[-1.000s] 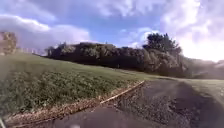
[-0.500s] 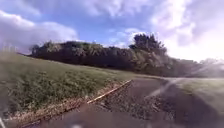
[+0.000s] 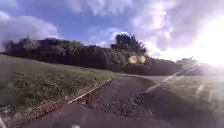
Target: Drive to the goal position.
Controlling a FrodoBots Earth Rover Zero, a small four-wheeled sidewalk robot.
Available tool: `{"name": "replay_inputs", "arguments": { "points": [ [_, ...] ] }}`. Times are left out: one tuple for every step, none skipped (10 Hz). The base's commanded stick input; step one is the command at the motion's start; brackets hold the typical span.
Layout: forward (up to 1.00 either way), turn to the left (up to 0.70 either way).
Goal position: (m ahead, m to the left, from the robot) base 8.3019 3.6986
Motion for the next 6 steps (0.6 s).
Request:
{"name": "replay_inputs", "arguments": {
  "points": [
    [0.00,0.00],
    [0.00,0.00],
    [0.00,0.00],
    [0.00,0.00],
    [0.00,0.00],
    [0.00,0.00]
  ]
}}
